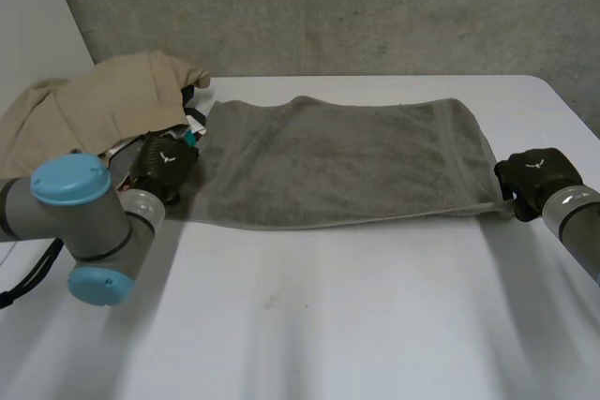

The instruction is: Fold the laundry.

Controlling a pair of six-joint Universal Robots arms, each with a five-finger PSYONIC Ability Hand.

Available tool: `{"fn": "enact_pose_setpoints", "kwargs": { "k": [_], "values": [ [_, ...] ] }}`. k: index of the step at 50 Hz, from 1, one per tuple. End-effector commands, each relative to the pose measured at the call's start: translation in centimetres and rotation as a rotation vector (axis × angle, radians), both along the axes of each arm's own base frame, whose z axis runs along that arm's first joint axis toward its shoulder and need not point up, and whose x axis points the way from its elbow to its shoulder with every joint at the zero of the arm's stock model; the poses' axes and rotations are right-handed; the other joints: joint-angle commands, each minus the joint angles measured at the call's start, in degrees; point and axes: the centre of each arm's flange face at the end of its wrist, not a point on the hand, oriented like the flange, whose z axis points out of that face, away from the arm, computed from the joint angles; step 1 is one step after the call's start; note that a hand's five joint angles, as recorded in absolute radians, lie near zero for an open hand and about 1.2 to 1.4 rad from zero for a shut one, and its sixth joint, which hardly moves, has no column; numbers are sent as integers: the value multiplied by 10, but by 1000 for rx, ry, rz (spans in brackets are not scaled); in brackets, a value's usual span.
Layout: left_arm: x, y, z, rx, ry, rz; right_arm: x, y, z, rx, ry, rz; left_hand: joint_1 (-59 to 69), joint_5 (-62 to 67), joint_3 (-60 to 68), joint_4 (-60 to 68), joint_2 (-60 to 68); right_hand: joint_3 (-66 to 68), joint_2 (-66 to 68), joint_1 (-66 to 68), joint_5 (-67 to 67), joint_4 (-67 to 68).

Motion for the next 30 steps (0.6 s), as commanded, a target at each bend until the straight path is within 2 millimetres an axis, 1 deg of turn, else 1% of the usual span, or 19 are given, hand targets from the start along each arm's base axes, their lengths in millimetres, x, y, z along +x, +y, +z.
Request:
{"fn": "enact_pose_setpoints", "kwargs": {
  "k": [1, 5, 6, 8, 10, 14, 20, 21, 24, 25, 30],
  "values": [
    [5, 12, -8, 50, -22, 0, 1, 2, 2, -2, -1, 4, 30, 34, 26, 29, 25, 116, 120, 133, 113, 112],
    [10, 25, 7, 56, -15, 6, 1, 4, 0, 4, -4, 3, 21, 26, 17, 21, 17, 116, 120, 133, 113, 112],
    [12, 32, 14, 57, -3, 1, 1, 5, 0, 7, -3, 2, 30, 34, 26, 29, 25, 116, 120, 133, 113, 112],
    [11, 36, 18, 59, 18, -13, 1, 5, 0, 7, -1, 1, 33, 38, 29, 33, 29, 116, 120, 133, 113, 112],
    [9, 42, 23, 71, 61, -38, 1, 5, -1, 9, -1, 2, 60, 65, 56, 60, 55, 116, 120, 133, 113, 112],
    [5, 45, 24, 111, 139, -84, 2, 5, -1, 9, 0, 2, 72, 77, 68, 72, 67, 116, 120, 133, 113, 112],
    [1, 36, 24, 125, 182, -116, 3, 7, -2, 13, 0, 5, 70, 75, 66, 70, 66, 116, 120, 133, 113, 112],
    [0, 31, 17, 138, 178, -115, 3, 7, -2, 15, 0, 5, 70, 75, 66, 70, 66, 116, 120, 133, 113, 112],
    [0, 24, 8, 162, 170, -107, 2, 7, -2, 15, 0, 4, 70, 75, 66, 70, 66, 116, 120, 133, 113, 112],
    [0, 18, 4, 173, 168, -100, 2, 7, -2, 15, 0, 2, 70, 75, 66, 70, 66, 116, 120, 133, 113, 112],
    [3, 3, -5, 214, 157, -81, 0, 6, -2, 13, 0, -1, 67, 71, 63, 66, 62, 116, 120, 133, 113, 112]
  ]
}}
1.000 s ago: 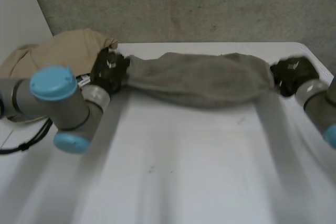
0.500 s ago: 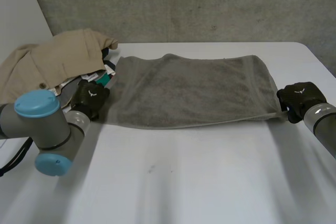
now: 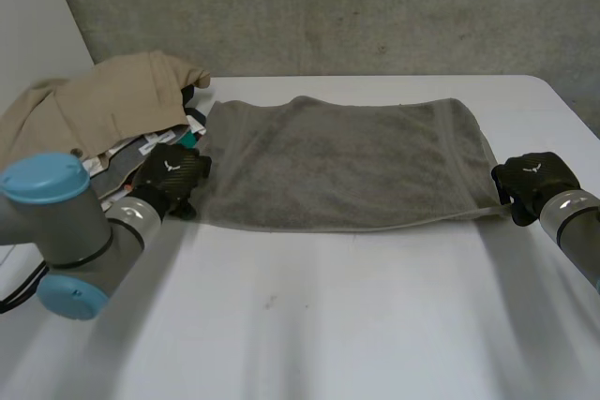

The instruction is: Fold the laundry.

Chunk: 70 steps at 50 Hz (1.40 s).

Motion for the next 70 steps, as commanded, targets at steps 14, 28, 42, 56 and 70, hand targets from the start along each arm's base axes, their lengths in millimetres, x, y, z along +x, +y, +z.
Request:
{"fn": "enact_pose_setpoints", "kwargs": {
  "k": [14, 28, 42, 56, 70],
  "values": [
    [6, -16, 3, 119, -48, 75, -2, 5, 17, -18, 31, 8, 450, 447, 452, 450, 451, 116, 120, 133, 113, 112],
    [41, 125, 43, 475, -327, -12, -38, 100, 41, 395, 458, 192, 450, 447, 452, 450, 451, 116, 120, 133, 113, 112],
    [15, 43, 42, 189, -215, 45, -14, 21, 26, 29, 338, 96, 450, 447, 452, 450, 451, 116, 120, 133, 113, 112],
    [-37, -48, 34, 6, -134, 102, 22, -81, 11, -301, 295, 74, 450, 447, 452, 450, 451, 116, 120, 133, 113, 112],
    [-81, -64, 33, -134, -61, 61, 49, -119, 14, -363, 270, -10, -250, -253, -248, -250, -249, -584, -580, -567, -587, -588]
  ]
}}
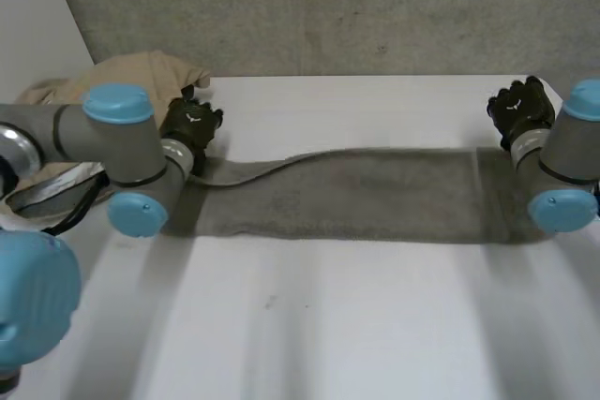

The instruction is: Fold the laundry.

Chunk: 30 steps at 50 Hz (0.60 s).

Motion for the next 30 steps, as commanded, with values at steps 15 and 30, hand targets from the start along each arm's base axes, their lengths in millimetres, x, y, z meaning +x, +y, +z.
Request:
{"fn": "enact_pose_setpoints", "kwargs": {
  "k": [15, 30],
  "values": [
    [0, 71, 64, -60, 31, -69, -22, 93, 65, 327, -315, 34, -30, -66, -70, -62, -61, -117, -104, -104, -117, -118],
    [15, 67, 17, 60, -8, -26, -64, 103, -14, 396, -330, -58, -30, -66, -70, -62, -61, 117, 130, 130, 117, 116]
  ]
}}
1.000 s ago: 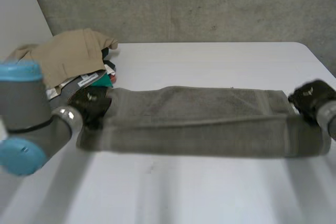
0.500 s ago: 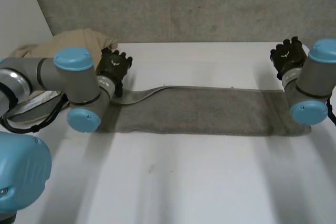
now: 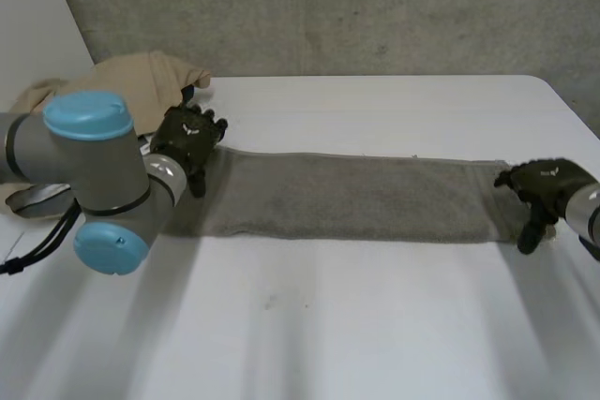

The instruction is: Fold the laundry.

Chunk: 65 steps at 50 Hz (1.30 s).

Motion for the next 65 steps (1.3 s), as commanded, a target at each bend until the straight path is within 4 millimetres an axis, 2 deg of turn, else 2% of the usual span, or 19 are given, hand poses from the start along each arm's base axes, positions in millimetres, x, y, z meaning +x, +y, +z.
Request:
{"fn": "enact_pose_setpoints", "kwargs": {
  "k": [1, 3, 4, 9, 14, 15, 19, 22, 28, 30, 31, 35, 40, 44, 48, 60, 61, 63, 65],
  "values": [
    [-1, -1, -10, 26, 0, 3, -12, -17, -29, -98, 15, -29, -16, -28, -26, -19, -22, 187, 186, 189, 182, 186],
    [-2, 1, -10, 27, 3, -1, -12, -21, -38, -93, 16, -29, -16, -28, -26, -19, -22, 374, 374, 376, 369, 373],
    [-4, 3, -8, 25, 9, -4, -14, -24, -42, -90, 26, -45, -16, -28, -26, -19, -22, 605, 604, 607, 600, 604],
    [-3, 12, 8, 16, 46, -4, -40, -35, -39, -134, 72, -170, -16, -28, -26, -19, -22, 607, 607, 609, 602, 606],
    [1, 21, 27, -4, 82, -3, -90, -50, 11, -316, 168, -293, -16, -28, -26, -19, -22, 607, 607, 609, 602, 606],
    [3, 24, 34, -12, 91, -1, -107, -53, 16, -323, 236, -308, -16, -28, -26, -19, -22, 607, 607, 609, 602, 606],
    [8, 30, 40, -14, 98, 4, -134, -67, 19, -330, 444, -306, -16, -28, -26, -19, -22, 607, 607, 609, 602, 606],
    [10, 33, 40, -8, 100, 4, -126, -72, 16, -330, 519, -240, -16, -28, -26, -19, -22, 607, 607, 609, 602, 606],
    [13, 37, 33, 26, 106, -5, -48, -71, 34, -438, 415, -76, -16, -28, -26, -19, -22, 607, 607, 609, 602, 606],
    [16, 37, 31, 35, 110, 4, -32, -66, 33, -434, 343, -53, -16, -28, -26, -19, -22, 206, 206, 208, 201, 205],
    [18, 38, 29, 46, 114, 10, -20, -61, 30, -424, 253, -34, -16, -28, -26, -19, -22, -93, -93, -91, -98, -94],
    [19, 42, 28, 61, 123, 10, -11, -47, 26, -366, 41, -16, -16, -28, -26, -19, -22, -93, -93, -91, -98, -94],
    [20, 43, 27, 65, 125, 5, -5, -30, 21, -270, -88, 17, -16, -28, -26, -19, -22, -93, -93, -91, -98, -94],
    [19, 43, 27, 66, 126, -1, -21, -24, 13, -154, -118, -15, -16, -28, -26, -19, -22, -5, -5, -3, -10, -6],
    [18, 45, 26, 70, 126, -5, -37, -24, 3, -86, -118, -49, -16, -28, -26, -19, -22, 79, 79, 81, 74, 78],
    [17, 44, 20, 78, 126, -5, -41, -39, -38, -45, -126, -45, -16, -28, -26, -19, -22, 125, 124, 127, 120, 124],
    [17, 44, 20, 76, 127, -6, -41, -41, -40, -47, -125, -47, -16, -28, -26, -19, -22, 150, 149, 152, 145, 149],
    [17, 43, 21, 68, 132, -6, -44, -46, -43, -59, -118, -55, -16, -28, -26, -19, -22, 558, 558, 560, 553, 557],
    [17, 43, 20, 66, 132, -6, -48, -49, -42, -84, -109, -74, -16, -28, -26, -19, -22, 607, 607, 609, 602, 606]
  ]
}}
